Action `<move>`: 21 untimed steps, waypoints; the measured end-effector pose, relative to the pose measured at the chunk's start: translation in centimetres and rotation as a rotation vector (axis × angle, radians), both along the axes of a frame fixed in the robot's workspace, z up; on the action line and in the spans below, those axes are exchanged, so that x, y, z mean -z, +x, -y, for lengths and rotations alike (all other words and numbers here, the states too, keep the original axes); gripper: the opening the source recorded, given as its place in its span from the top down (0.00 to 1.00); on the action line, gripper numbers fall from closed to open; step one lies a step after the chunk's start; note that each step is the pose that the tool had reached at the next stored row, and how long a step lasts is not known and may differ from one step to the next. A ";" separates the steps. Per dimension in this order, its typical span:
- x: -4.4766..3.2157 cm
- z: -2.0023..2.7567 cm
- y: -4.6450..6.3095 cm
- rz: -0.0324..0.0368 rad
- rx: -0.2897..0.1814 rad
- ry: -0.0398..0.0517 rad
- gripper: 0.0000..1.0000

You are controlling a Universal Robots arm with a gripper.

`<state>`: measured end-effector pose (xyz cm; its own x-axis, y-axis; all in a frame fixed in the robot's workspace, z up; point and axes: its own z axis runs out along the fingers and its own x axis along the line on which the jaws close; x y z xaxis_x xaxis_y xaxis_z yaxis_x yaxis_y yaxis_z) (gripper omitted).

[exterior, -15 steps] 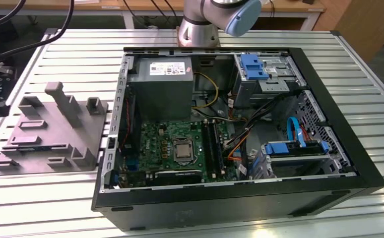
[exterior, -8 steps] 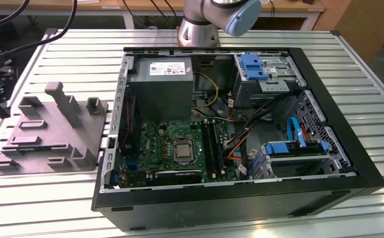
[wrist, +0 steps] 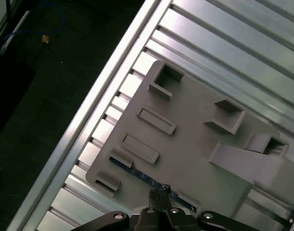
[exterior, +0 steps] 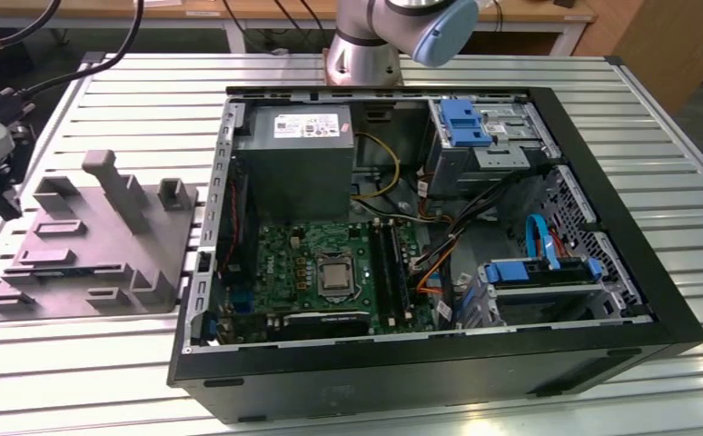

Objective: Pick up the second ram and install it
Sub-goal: 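Pick up the second ram and move it above second insertion slot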

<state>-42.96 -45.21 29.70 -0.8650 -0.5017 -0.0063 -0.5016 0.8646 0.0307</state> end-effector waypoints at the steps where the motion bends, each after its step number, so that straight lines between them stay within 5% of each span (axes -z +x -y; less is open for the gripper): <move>1: 0.07 0.00 0.0 0.0001 -0.019 0.0000 0.90; 21: 1.37 0.00 0.0 0.0001 -0.382 0.0000 0.90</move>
<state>-42.96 -45.22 28.33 -0.6156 -0.7880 -0.0064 -0.7878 0.6152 0.0307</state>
